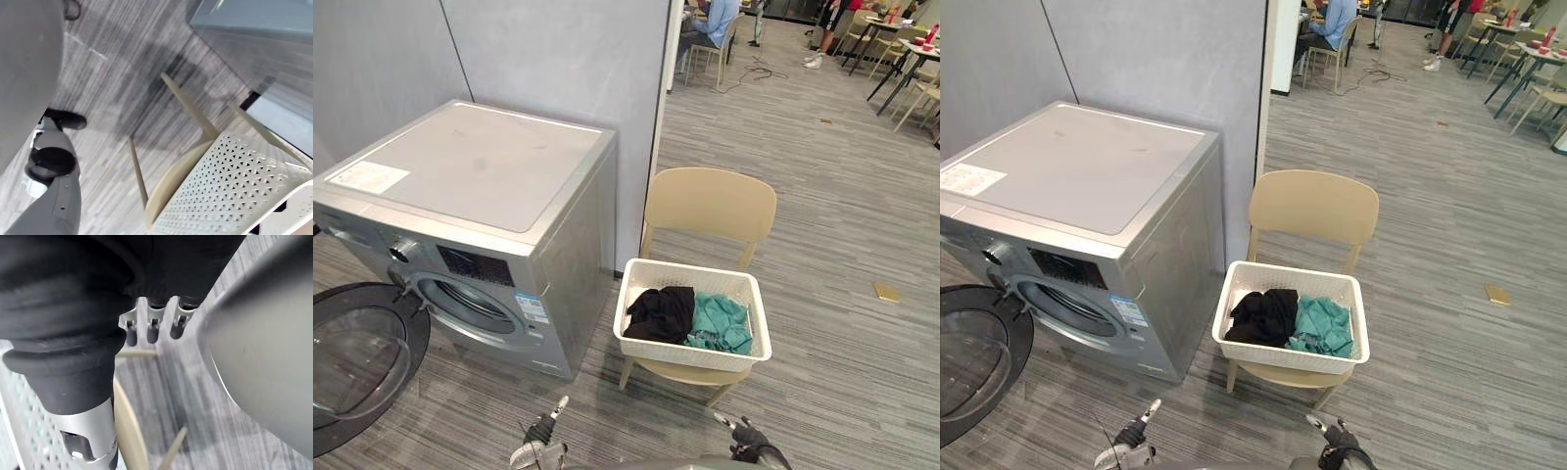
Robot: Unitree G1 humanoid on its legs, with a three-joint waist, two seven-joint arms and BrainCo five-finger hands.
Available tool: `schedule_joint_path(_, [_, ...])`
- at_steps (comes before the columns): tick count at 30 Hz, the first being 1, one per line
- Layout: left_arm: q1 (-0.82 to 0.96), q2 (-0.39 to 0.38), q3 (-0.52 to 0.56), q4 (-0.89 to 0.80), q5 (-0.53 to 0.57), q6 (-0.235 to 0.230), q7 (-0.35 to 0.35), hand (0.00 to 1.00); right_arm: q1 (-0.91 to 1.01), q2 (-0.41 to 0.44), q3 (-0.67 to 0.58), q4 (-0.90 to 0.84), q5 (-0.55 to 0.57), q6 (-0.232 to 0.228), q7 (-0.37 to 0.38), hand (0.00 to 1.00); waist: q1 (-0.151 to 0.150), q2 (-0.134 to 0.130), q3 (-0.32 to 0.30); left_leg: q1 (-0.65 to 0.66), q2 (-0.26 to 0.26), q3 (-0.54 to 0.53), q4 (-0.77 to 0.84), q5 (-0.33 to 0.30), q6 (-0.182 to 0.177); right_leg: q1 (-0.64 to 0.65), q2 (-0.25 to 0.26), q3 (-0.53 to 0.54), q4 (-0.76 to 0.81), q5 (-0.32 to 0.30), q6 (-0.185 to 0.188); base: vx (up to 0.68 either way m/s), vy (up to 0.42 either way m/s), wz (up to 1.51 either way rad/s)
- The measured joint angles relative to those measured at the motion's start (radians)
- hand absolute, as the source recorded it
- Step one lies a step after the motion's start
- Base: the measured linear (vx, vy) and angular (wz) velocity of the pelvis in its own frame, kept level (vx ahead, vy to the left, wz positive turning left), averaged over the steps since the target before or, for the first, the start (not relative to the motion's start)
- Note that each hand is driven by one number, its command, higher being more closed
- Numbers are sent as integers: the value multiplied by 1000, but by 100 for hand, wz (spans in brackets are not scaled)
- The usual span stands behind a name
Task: Pick up the laundry basket with both hands and put the clothes into the washing machine.
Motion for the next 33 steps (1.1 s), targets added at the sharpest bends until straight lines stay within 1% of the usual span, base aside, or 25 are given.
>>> schedule_joint_path(2, [2, 0, -4, 17, 18, 1, -1, 0, 1, -27, -13, 44, -2, 8, 0, 0, -5, 11, -5, 1, 18, -32, -13, 13, -21, 48, 14, -28, -90, -4, 7, -3, -262, -2])
schedule_joint_path(3, [3, 2, -4, 28, 30, 1, -1, 0, 3, -34, -20, 65, -3, 15, 1, 0, -19, 14, -5, 0, 25, -46, -17, 17, -28, 83, 28, -38, -152, -4, 8, -26, -199, 12])
schedule_joint_path(4, [5, 6, -4, 39, 30, 3, -2, 0, 8, -42, -38, 70, 0, 21, 1, 0, -28, 20, -7, 0, 34, -56, -23, 21, -35, 107, 39, -50, -200, 8, 21, -33, -212, 14])
schedule_joint_path(6, [9, 9, -4, 45, 29, 8, -3, 0, 7, -56, -38, 84, -2, 25, 1, 0, -41, 21, -8, 1, 42, -71, -34, 28, -46, 133, 51, -57, -251, 35, 20, -23, -65, 17])
schedule_joint_path(8, [12, 12, -2, 44, 28, 6, -2, 0, 9, -64, -37, 92, -2, 27, 0, 0, -41, 26, -14, -1, 46, -77, -46, 28, -46, 149, 56, -62, -297, 63, 21, -52, -8, 12])
schedule_joint_path(10, [21, 27, 8, 41, 25, 5, -2, 0, 9, -60, -33, 99, -1, 27, 1, 0, -42, 15, -24, -18, 41, -76, -64, 27, -49, 152, 56, -61, -359, 102, 24, -80, 30, -6])
schedule_joint_path(12, [25, 45, 9, 41, 12, 6, -1, 0, 13, -59, -17, 102, 0, 27, 0, 0, -43, 7, -24, -34, 32, -75, -63, 28, -50, 151, 50, -56, -389, 125, 22, -57, 40, -9])
schedule_joint_path(16, [40, 69, 20, 41, -14, 6, 0, 0, 35, -62, 11, 108, 1, 27, 1, 0, -47, -5, -30, -37, 28, -80, -63, 28, -50, 152, 48, -61, -405, 130, 26, -30, 12, 2])
schedule_joint_path(18, [41, 76, 20, 42, -14, 6, 0, 0, 35, -62, 13, 110, 0, 27, 2, 0, -48, -5, -32, -46, 27, -84, -64, 28, -51, 148, 47, -67, -412, 130, 26, -9, -5, 6])
schedule_joint_path(19, [50, 61, 17, 44, -14, 14, 0, 0, 30, -88, 32, 130, 1, 26, 3, 0, -78, 15, -44, -65, 1, -111, -43, 27, -48, 155, 23, -100, -416, 134, 30, 0, 0, 0])
schedule_joint_path(27, [50, 61, 17, 44, -13, 13, 0, 0, 45, -89, 33, 129, 3, 25, 3, 0, -79, 16, -43, -71, 2, -105, -50, 27, -48, 144, 23, -94, -417, 134, 30, 0, 0, -2])
schedule_joint_path(31, [54, 61, 15, 44, -12, 4, 1, 0, 68, -95, 32, 126, 10, 24, 3, 0, -78, 23, -51, -86, 4, -81, -70, 27, -48, 110, 23, -76, -418, 133, 32, 15, 2, -14])
schedule_joint_path(33, [58, 61, 10, 45, -12, 2, 1, 0, 79, -97, 32, 126, 13, 24, 3, 0, -84, 28, -52, -84, 5, -80, -80, 28, -48, 107, 23, -77, -419, 130, 36, 74, -1, -2])
